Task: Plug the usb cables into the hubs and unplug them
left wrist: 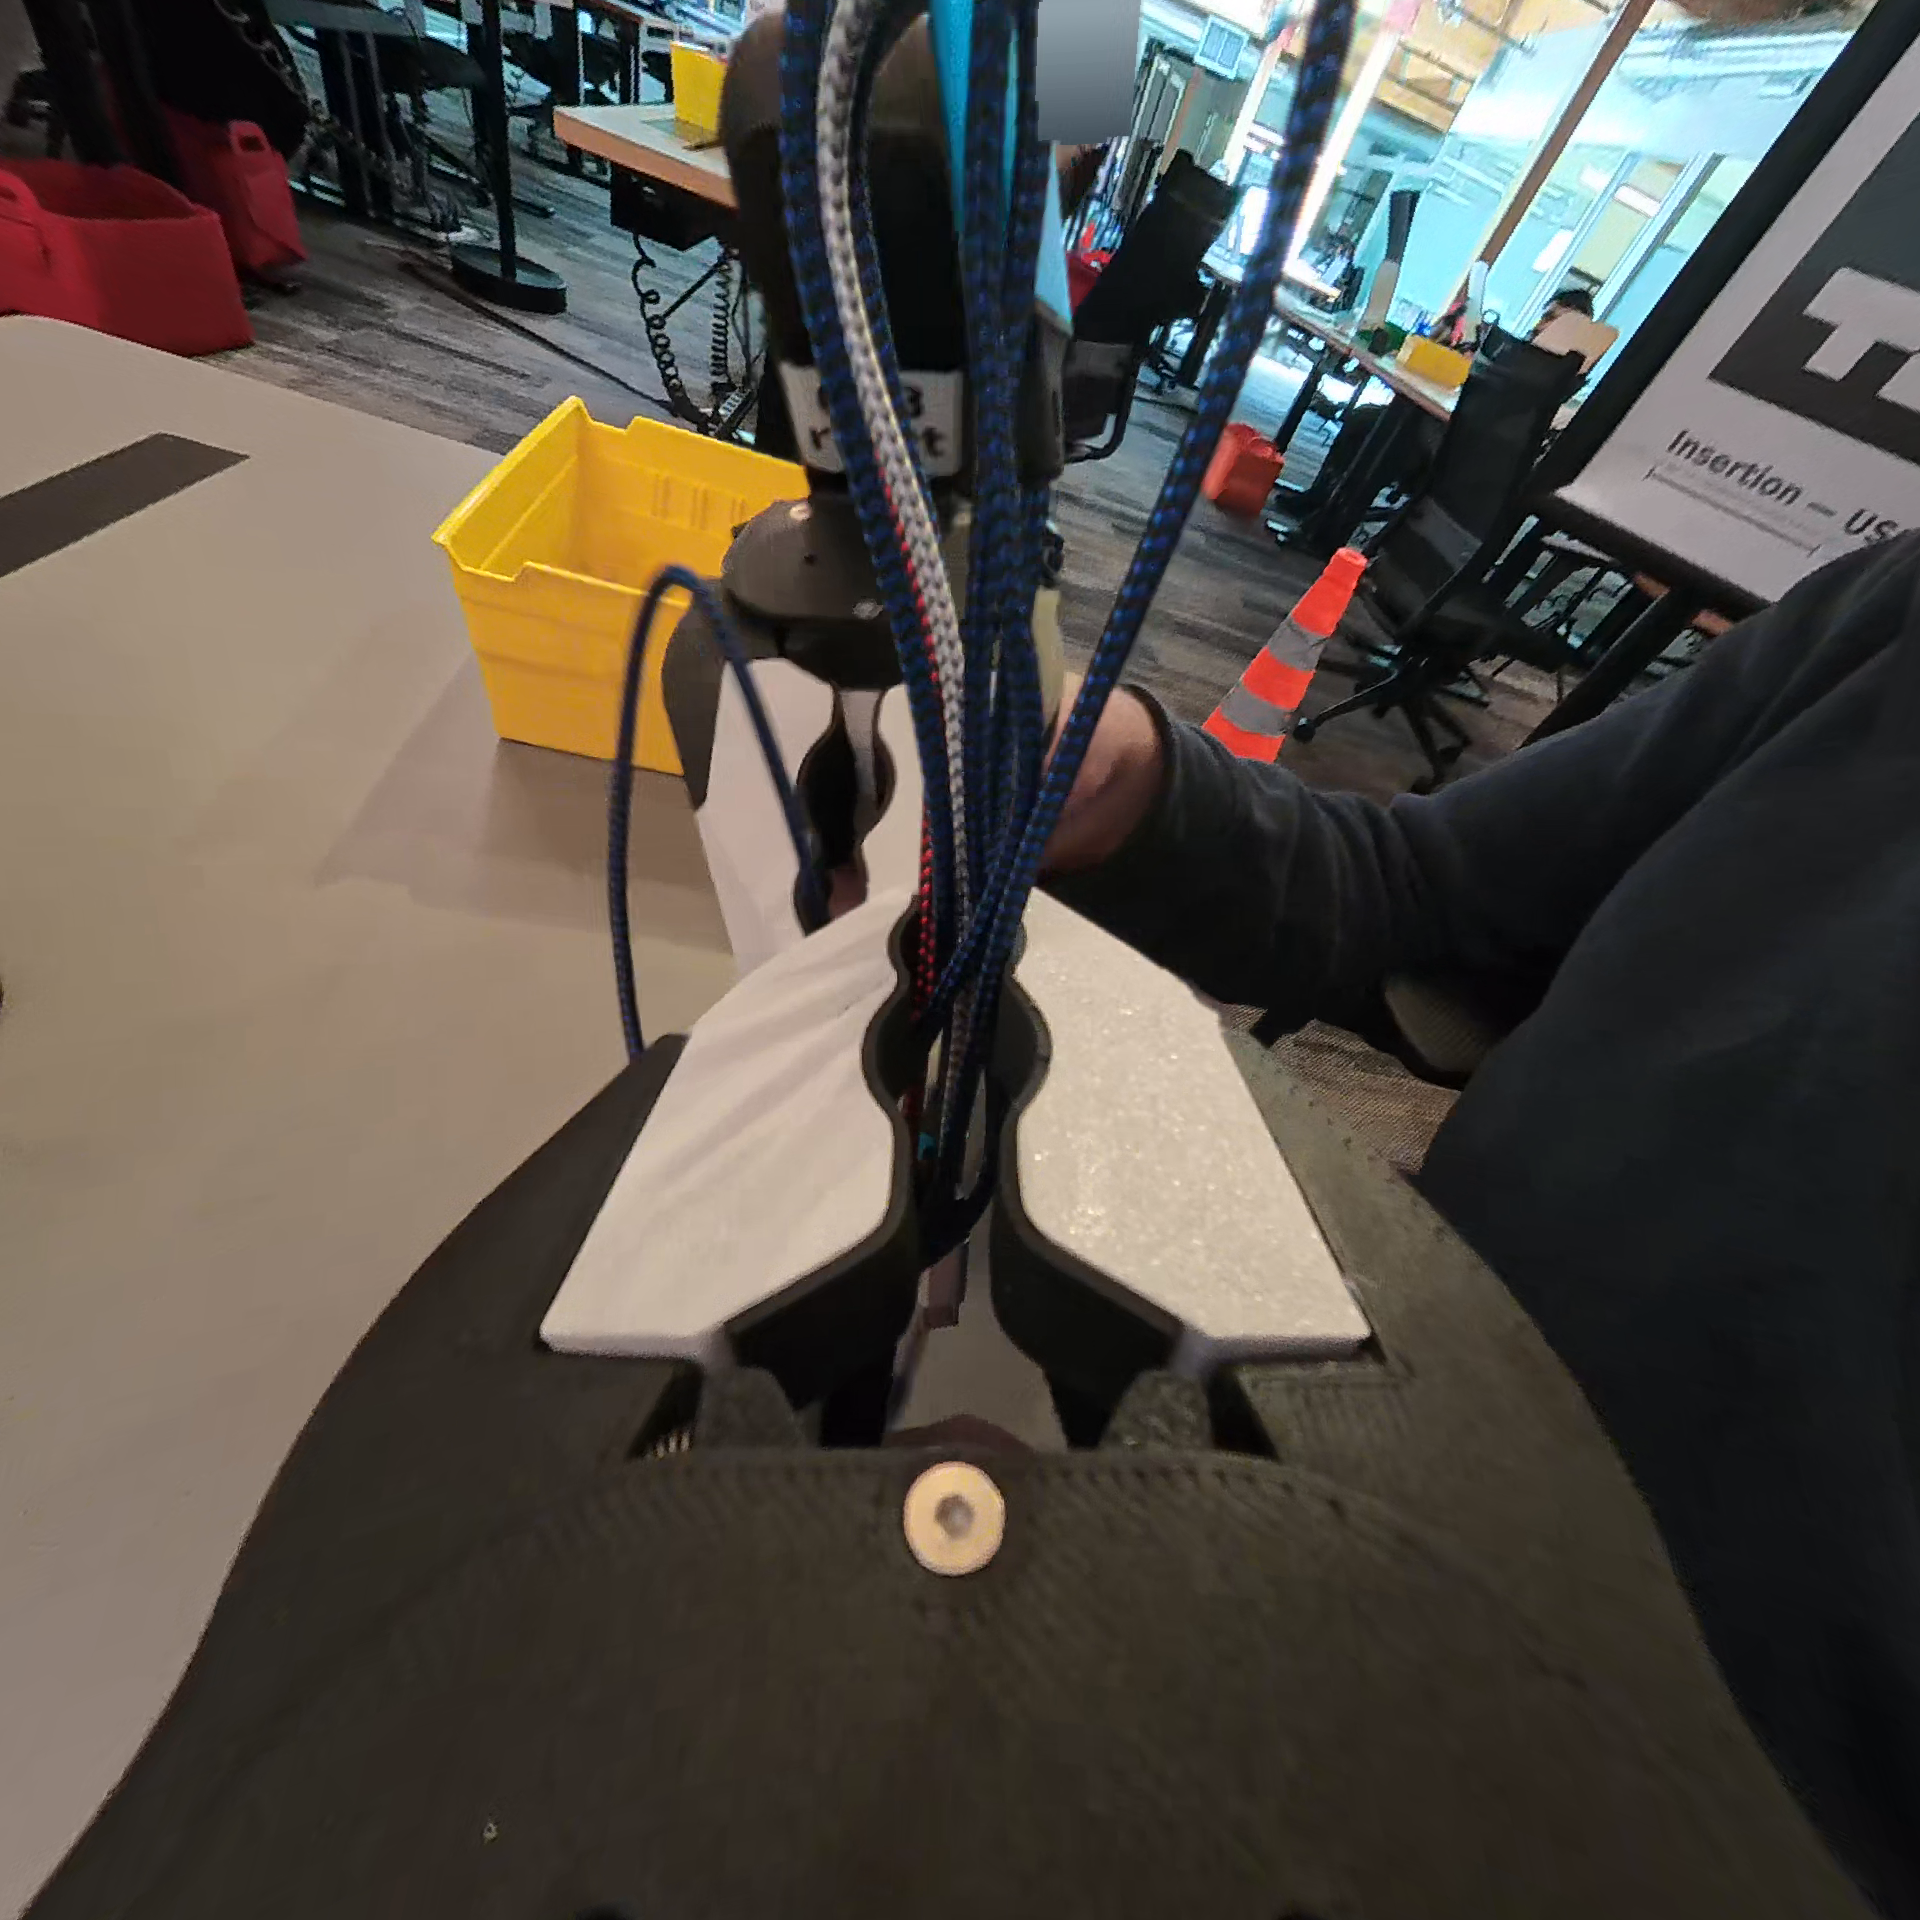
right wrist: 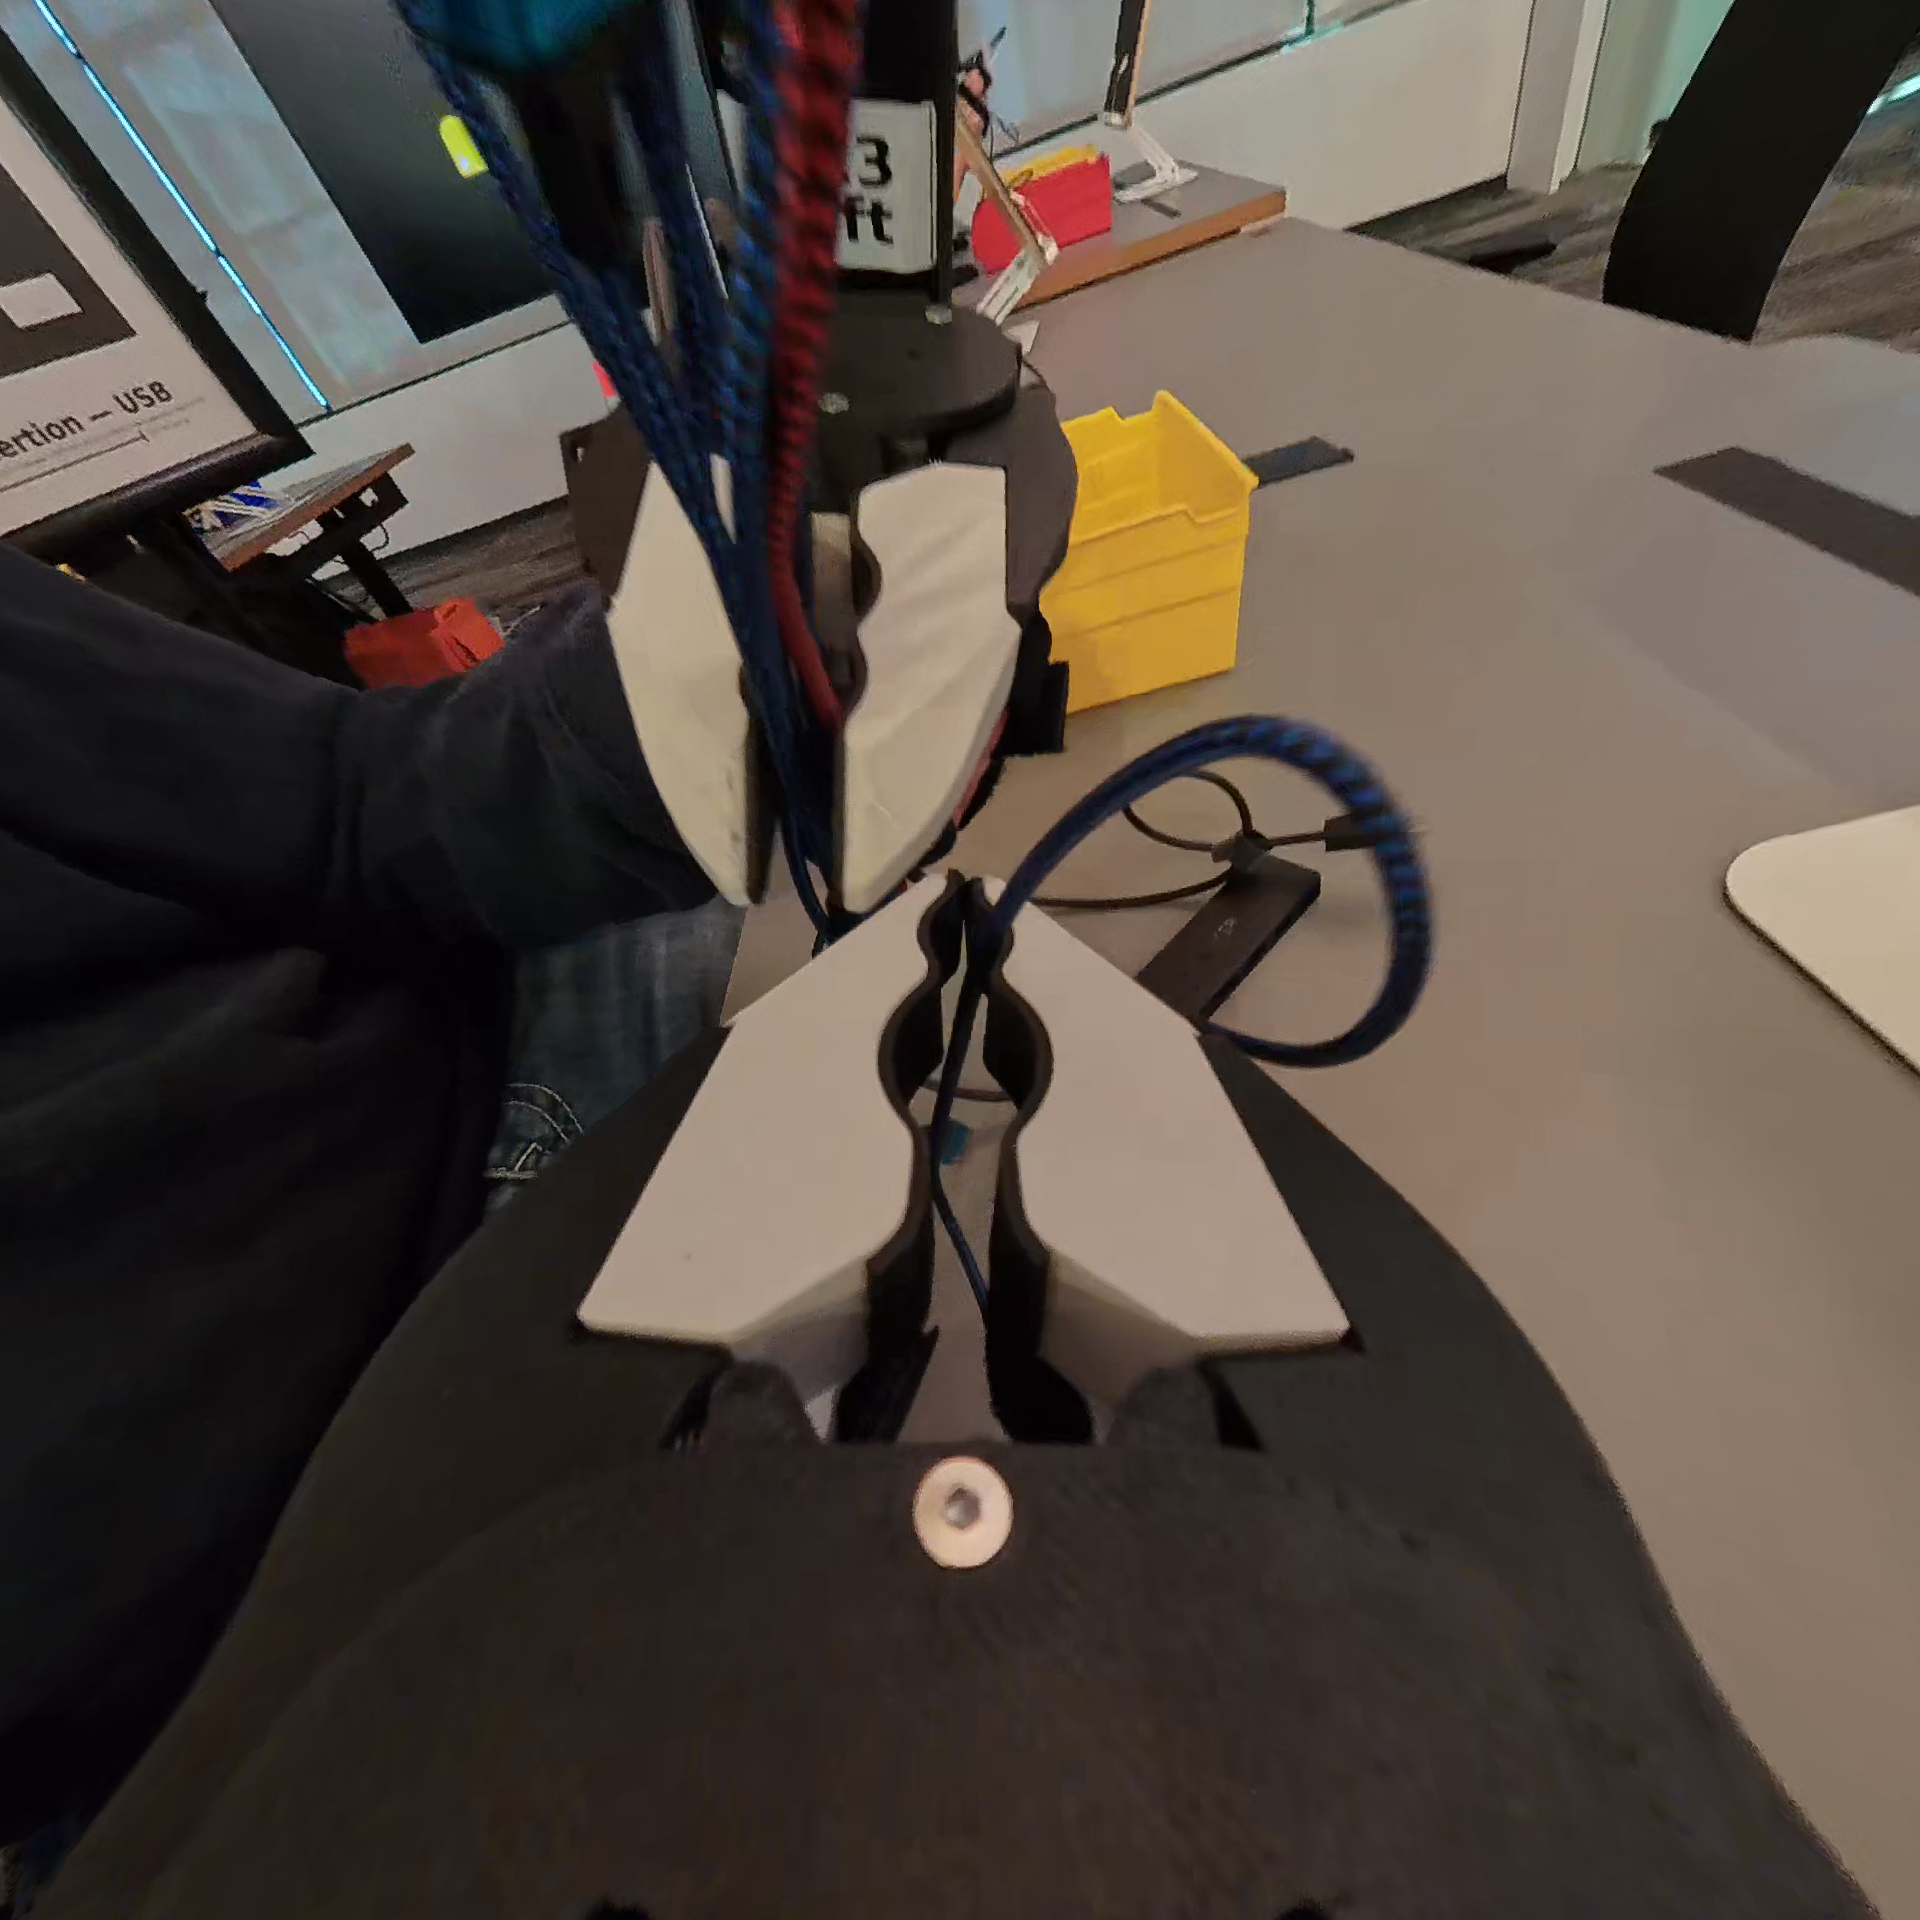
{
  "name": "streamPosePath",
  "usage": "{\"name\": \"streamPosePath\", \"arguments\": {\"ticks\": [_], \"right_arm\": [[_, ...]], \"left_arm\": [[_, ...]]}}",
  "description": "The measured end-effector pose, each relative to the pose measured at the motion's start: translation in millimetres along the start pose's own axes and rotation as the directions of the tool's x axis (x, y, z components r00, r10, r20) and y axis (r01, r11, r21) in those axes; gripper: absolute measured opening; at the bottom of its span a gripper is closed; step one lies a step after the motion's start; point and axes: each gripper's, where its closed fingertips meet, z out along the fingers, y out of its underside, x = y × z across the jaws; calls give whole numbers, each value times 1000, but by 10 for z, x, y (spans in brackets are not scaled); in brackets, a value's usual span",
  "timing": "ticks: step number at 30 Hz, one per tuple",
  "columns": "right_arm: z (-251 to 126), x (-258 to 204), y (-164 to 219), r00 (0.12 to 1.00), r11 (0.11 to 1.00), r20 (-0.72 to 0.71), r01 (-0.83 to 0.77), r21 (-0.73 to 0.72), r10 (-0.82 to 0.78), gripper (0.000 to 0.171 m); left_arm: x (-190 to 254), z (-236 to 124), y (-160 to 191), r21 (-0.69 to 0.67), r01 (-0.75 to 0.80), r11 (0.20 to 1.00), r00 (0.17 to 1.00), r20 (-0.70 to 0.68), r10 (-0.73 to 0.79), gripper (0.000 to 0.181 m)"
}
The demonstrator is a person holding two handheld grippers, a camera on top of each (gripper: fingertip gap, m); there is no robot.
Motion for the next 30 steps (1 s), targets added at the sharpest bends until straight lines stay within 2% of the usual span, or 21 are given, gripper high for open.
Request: {"name": "streamPosePath", "arguments": {"ticks": [7, 10, 14, 19, 23, 27, 30], "right_arm": [[-280, 54, -89, 998, 1000, -60, -19, 8, 20, 0], [-389, -64, -218, 999, 998, 8, -52, 43, 51, 0], [-484, -186, -367, 997, 995, 61, -54, 89, 48, 0], [-562, -122, -523, 999, 984, -39, 3, 179, 5, 0], [-575, -135, -636, 998, 968, -56, 4, 252, 11, 0], [-525, -152, -656, 997, 964, -71, 23, 264, -5, 13], [-539, -177, -678, 996, 959, -77, 55, 278, -35, 20]], "left_arm": [[-90, -24, 130, -89, -58, 994, 994, 85, 65, 9], [-192, 22, 231, -153, -85, 985, 983, 149, 108, 9], [-258, 88, 255, -163, -119, 979, 969, 197, 151, 9], [-323, 131, 212, -132, -141, 981, 952, 253, 171, 9], [-387, 144, 200, -158, -196, 968, 917, 319, 238, 9], [-411, 191, 231, -192, -197, 961, 904, 343, 254, 9], [-365, 230, 192, -123, -142, 982, 935, 310, 174, 8]]}}
